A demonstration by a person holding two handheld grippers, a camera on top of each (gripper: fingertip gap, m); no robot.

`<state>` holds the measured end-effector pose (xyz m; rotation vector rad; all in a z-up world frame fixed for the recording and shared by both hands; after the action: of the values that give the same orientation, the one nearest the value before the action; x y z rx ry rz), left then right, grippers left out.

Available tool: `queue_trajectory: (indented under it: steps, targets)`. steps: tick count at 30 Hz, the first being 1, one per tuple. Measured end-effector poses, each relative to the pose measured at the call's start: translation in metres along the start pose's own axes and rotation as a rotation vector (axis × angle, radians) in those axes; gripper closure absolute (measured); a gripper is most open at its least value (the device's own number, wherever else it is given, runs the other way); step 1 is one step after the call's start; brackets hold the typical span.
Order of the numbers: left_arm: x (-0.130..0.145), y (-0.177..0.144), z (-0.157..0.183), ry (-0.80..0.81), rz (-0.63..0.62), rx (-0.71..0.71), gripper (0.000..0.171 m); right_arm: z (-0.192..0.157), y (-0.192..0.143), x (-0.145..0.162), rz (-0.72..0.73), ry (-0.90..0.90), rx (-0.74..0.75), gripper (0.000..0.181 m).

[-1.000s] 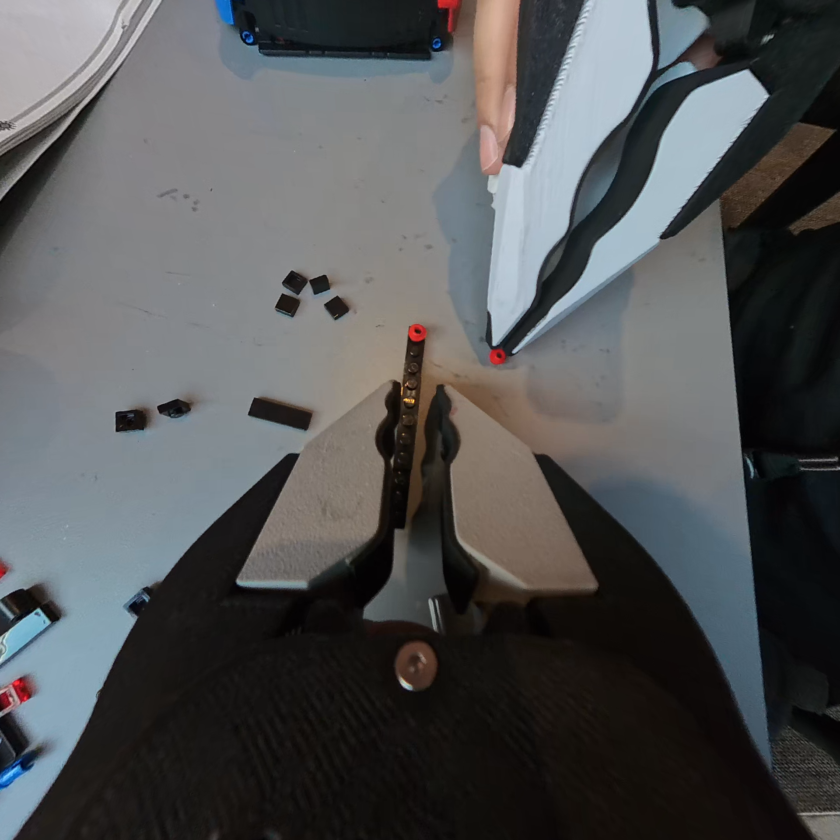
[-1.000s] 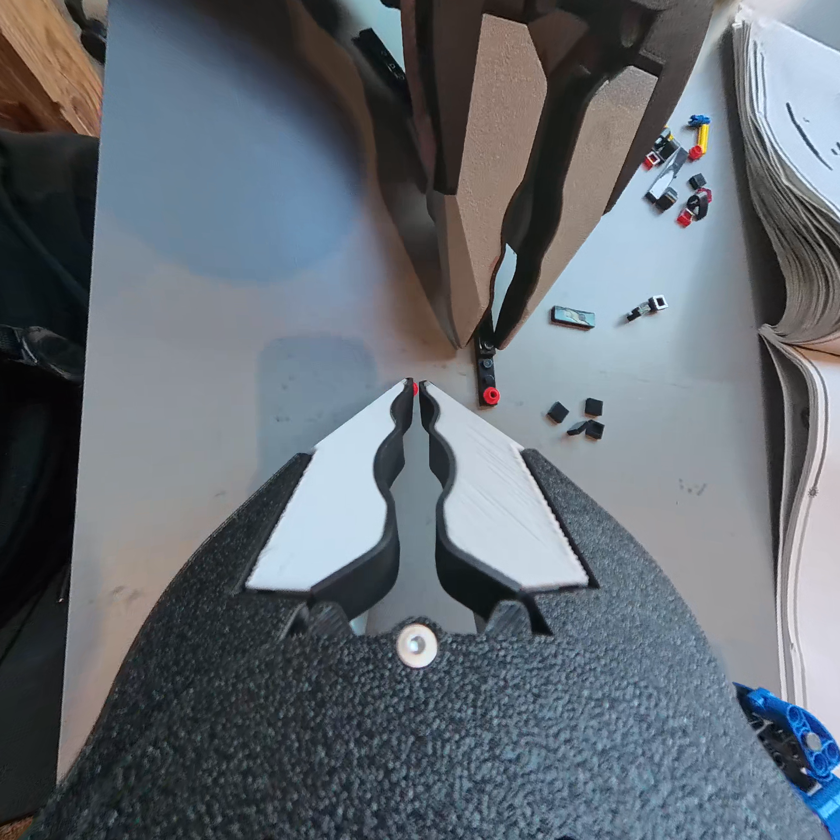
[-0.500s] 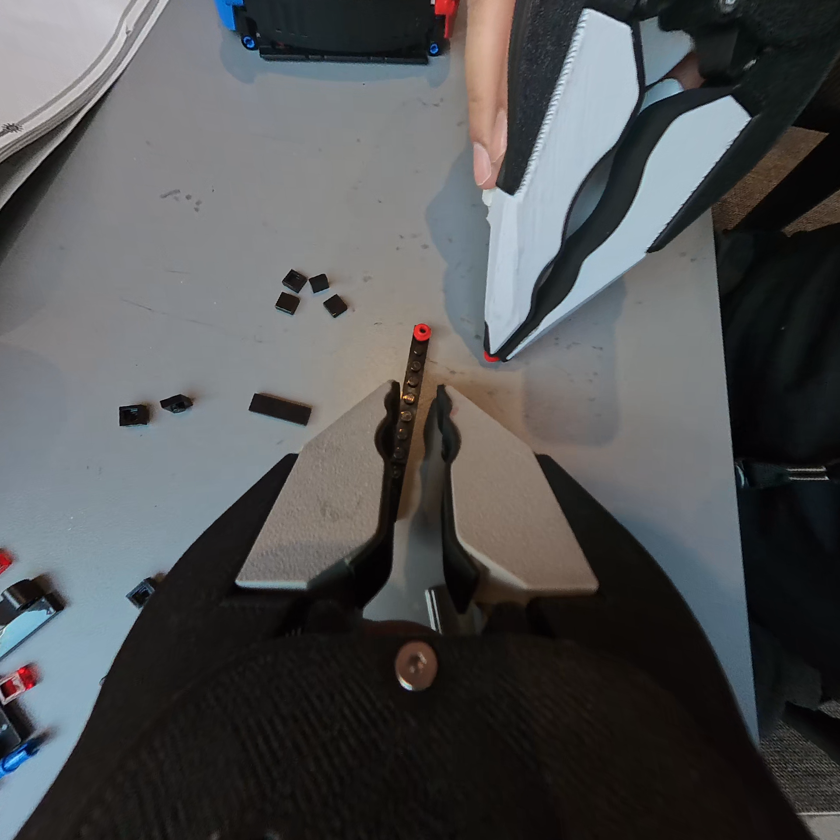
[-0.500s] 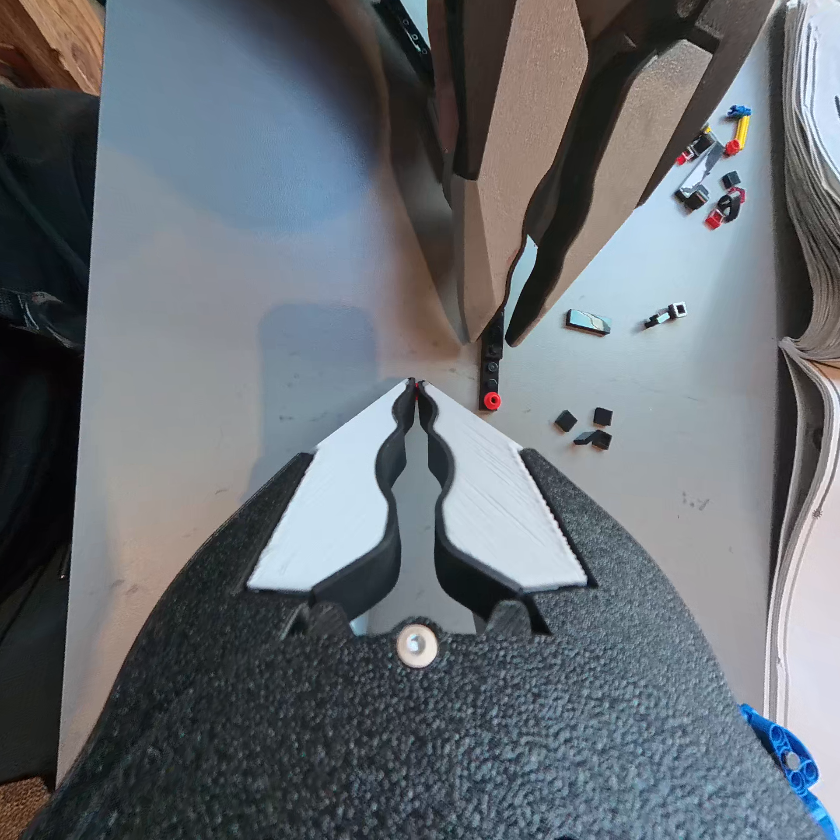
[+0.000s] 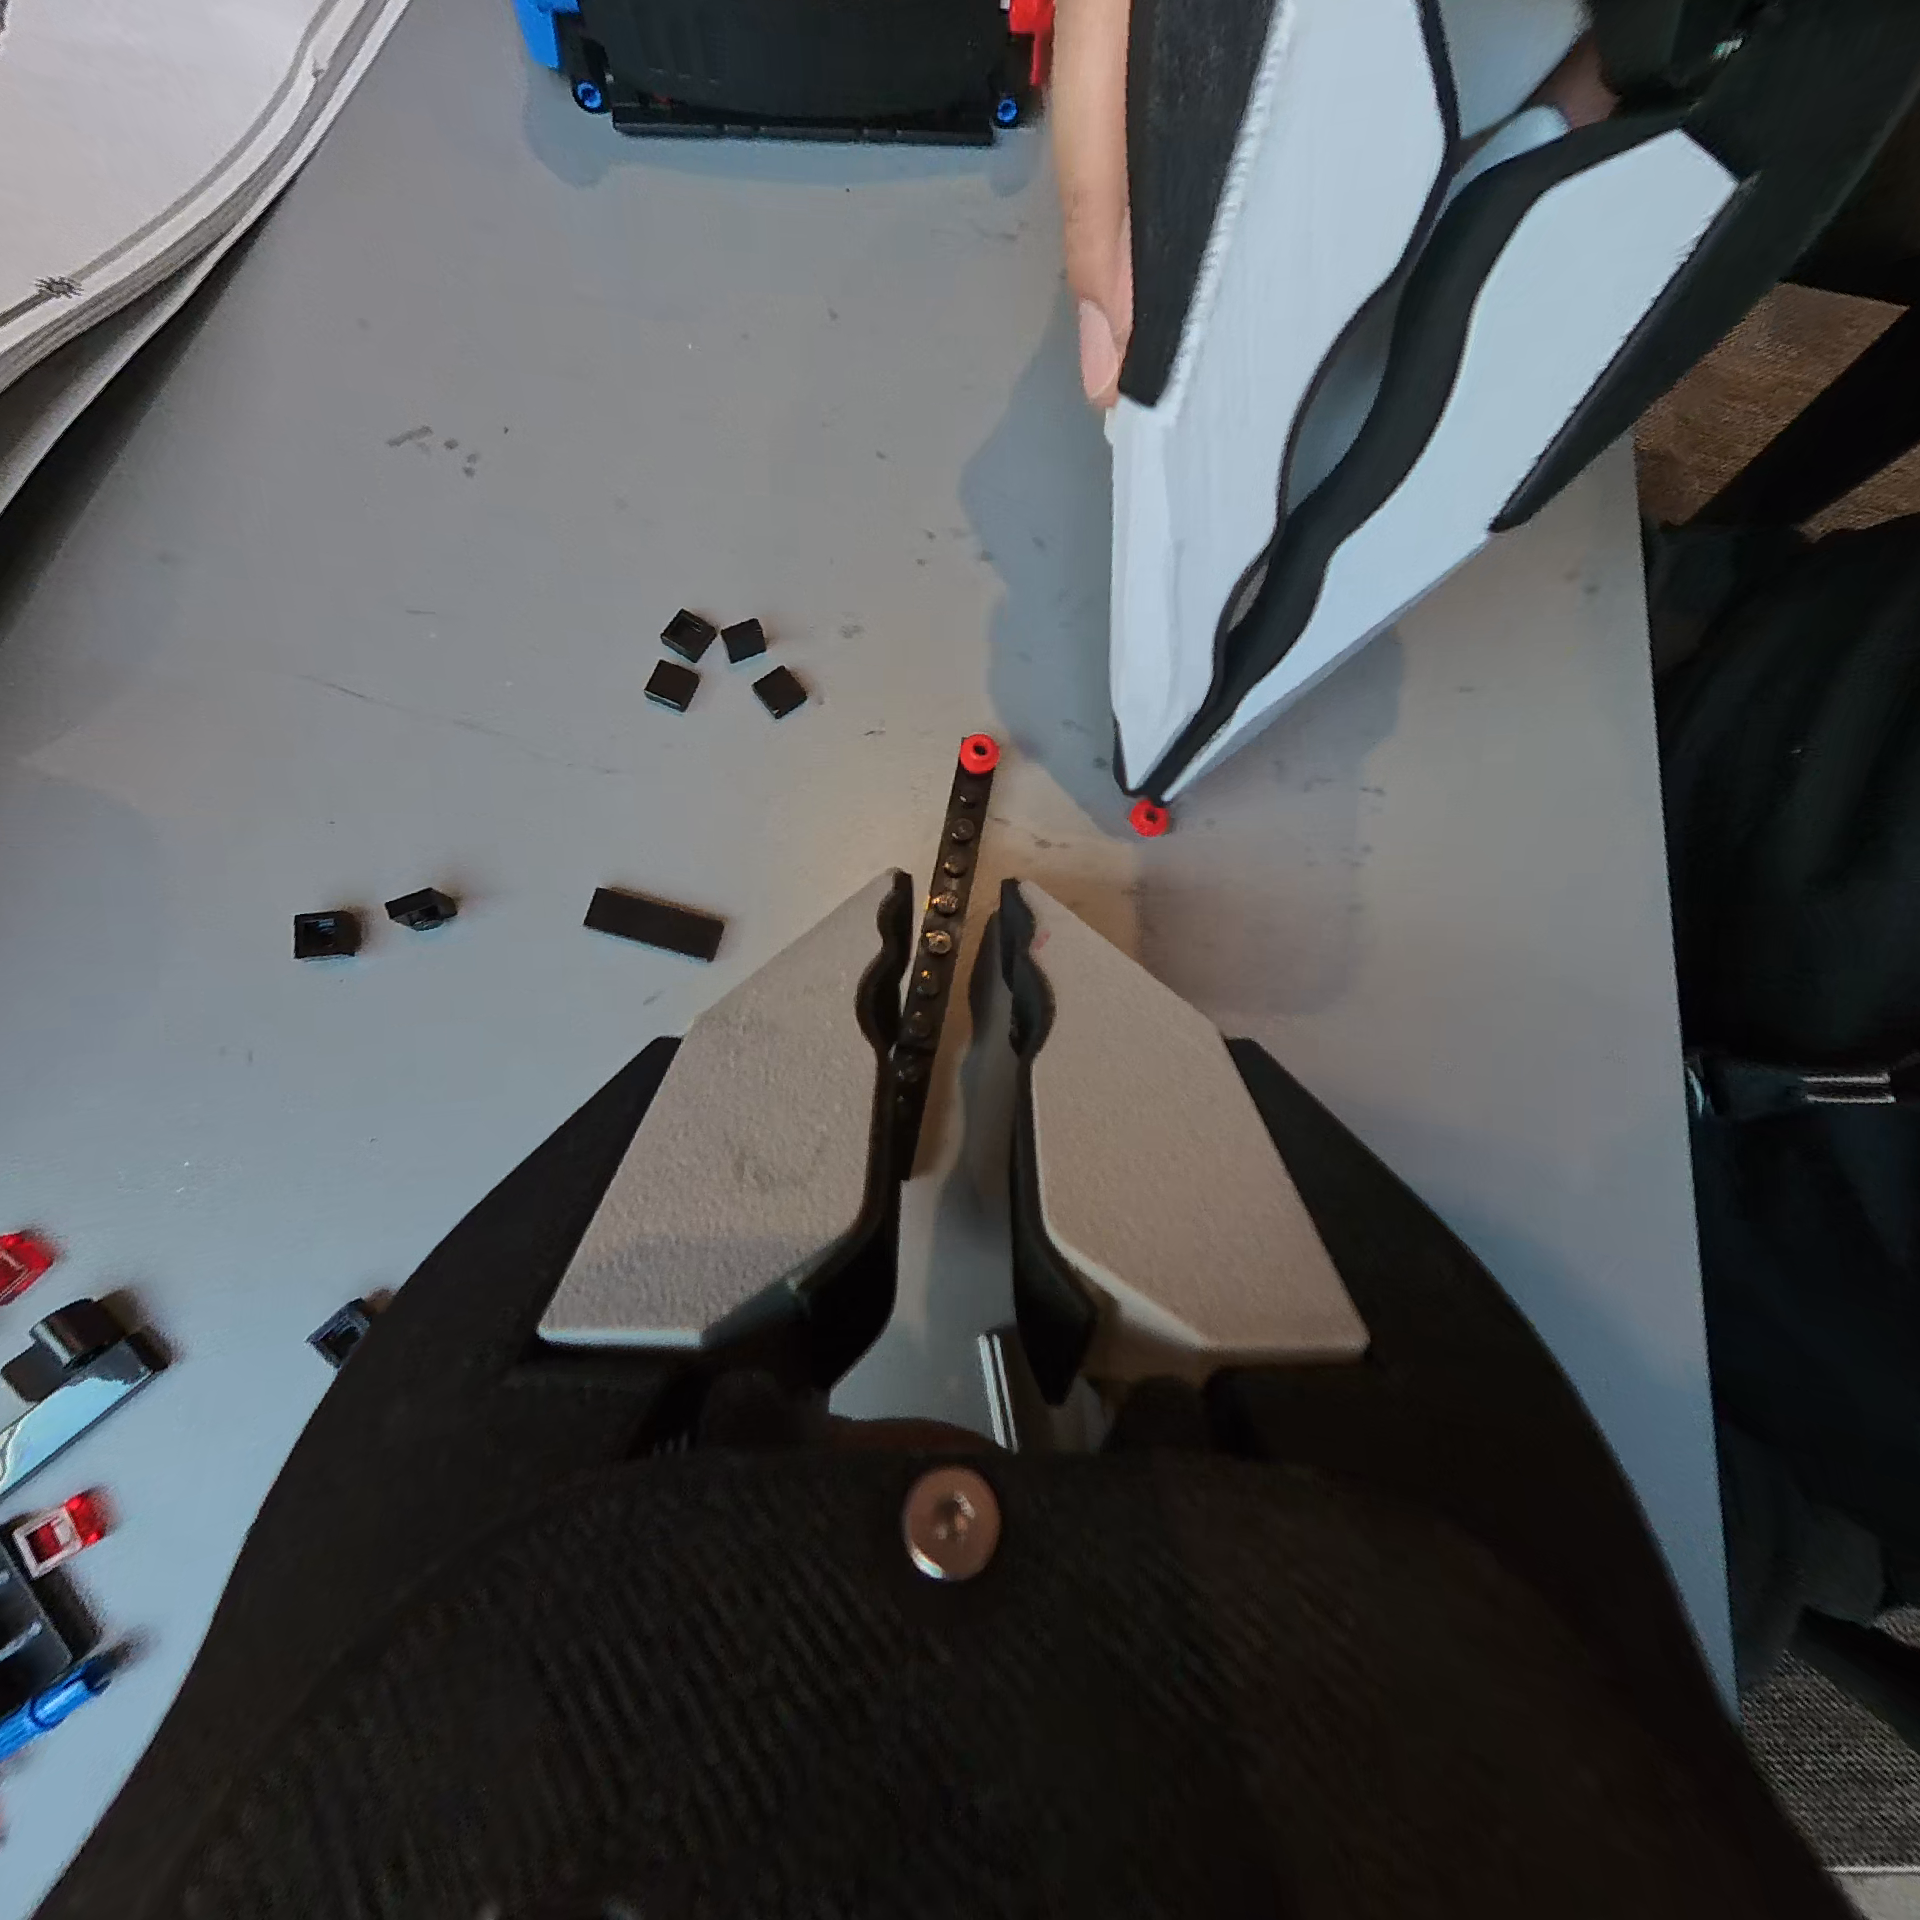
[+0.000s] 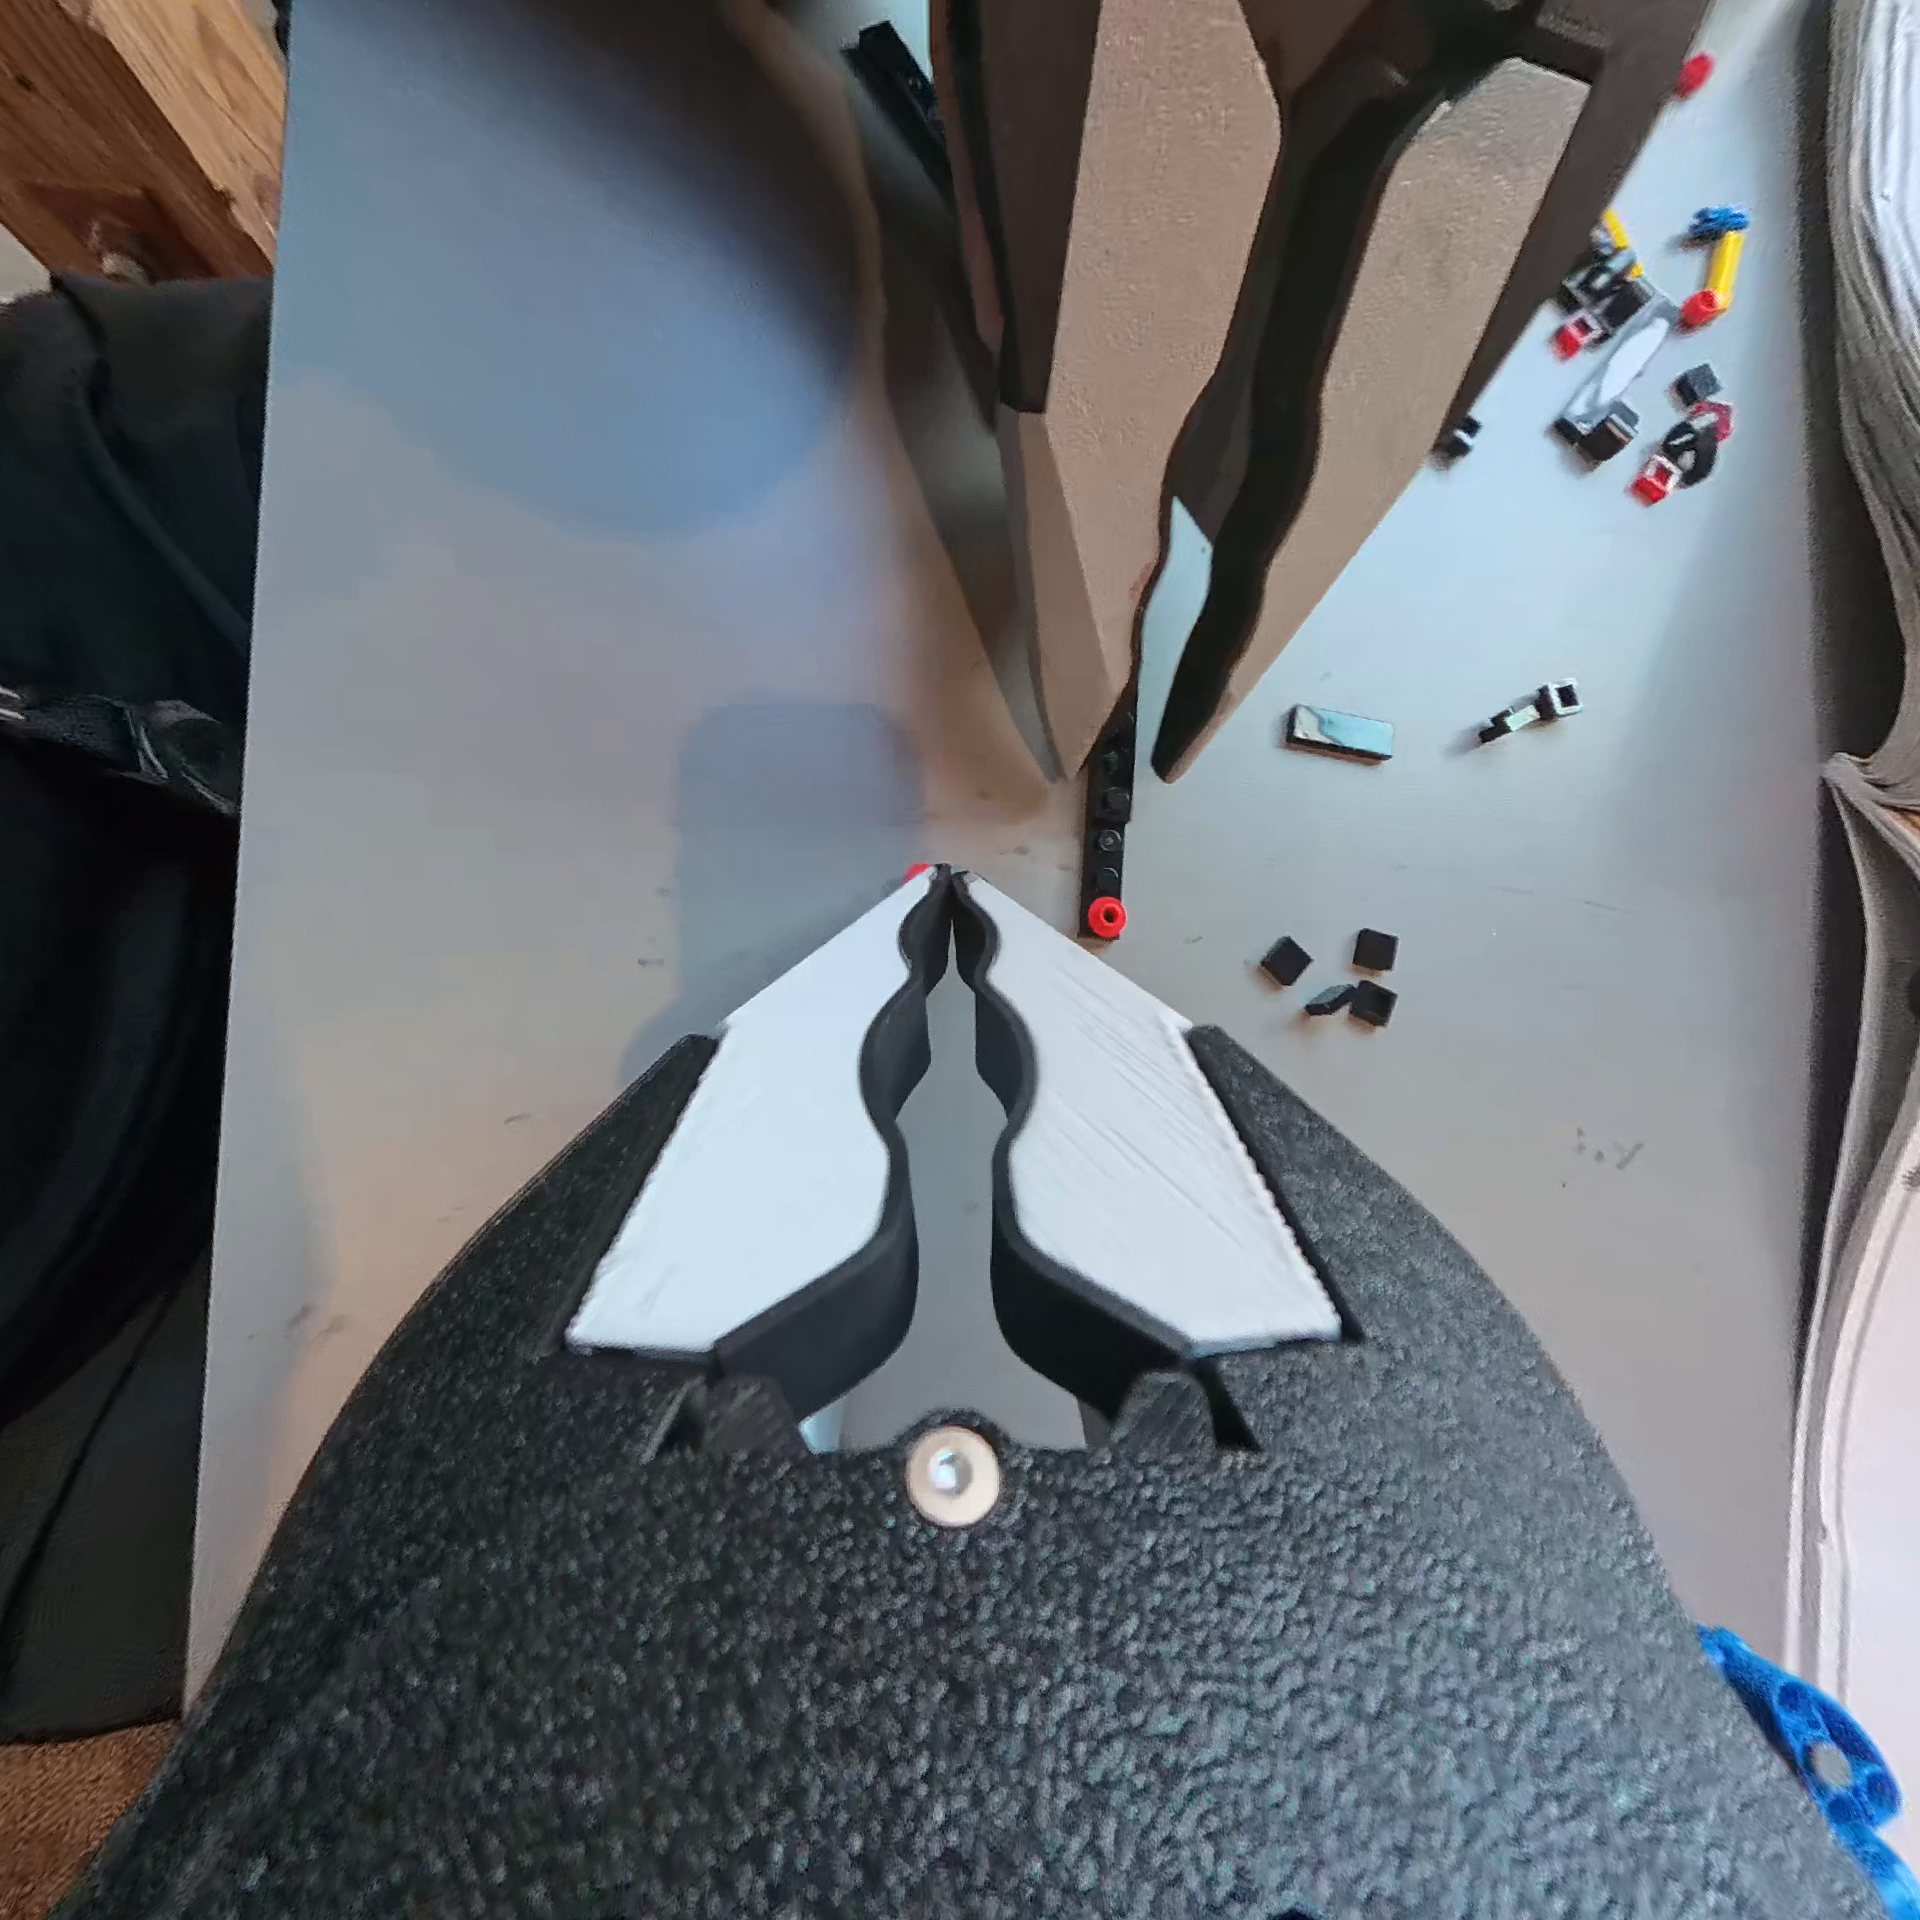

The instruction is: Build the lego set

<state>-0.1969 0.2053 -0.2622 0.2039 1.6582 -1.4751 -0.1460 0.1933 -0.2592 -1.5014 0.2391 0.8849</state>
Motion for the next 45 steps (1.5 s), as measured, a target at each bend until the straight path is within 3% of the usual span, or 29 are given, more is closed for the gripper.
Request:
queue_trajectory:
  steps: [7, 14, 32, 45]
  targets:
    - [0.003, 0.0, -0.001, -0.001, -0.016, -0.005, 0.152, 0.009, -0.005, -0.001, 0.02, 0.049, 0.015, 0.181]
    - [-0.001, -0.004, -0.001, 0.003, 0.005, -0.011, 0.152, -0.005, 0.001, -0.001, -0.03, -0.015, -0.01, 0.173]
    - [0.006, 0.0, 0.001, 0.004, -0.038, -0.002, 0.15, -0.007, 0.008, -0.001, -0.069, -0.033, -0.043, 0.176]
    - [0.005, 0.003, -0.002, 0.03, -0.031, -0.032, 0.153, 0.027, 0.004, -0.001, -0.057, -0.015, 0.079, 0.176]
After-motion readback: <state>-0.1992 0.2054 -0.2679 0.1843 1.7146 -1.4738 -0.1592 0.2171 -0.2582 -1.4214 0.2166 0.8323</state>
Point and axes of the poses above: each gripper's, where its closed fingertips meet, y out along the fingers, x out of its underside, z = x × y across the jaws, the point moved 2 cm from there along -y, back along the fingers, and after that the axes turned 3 degrees about y, right-handed, at the moved point
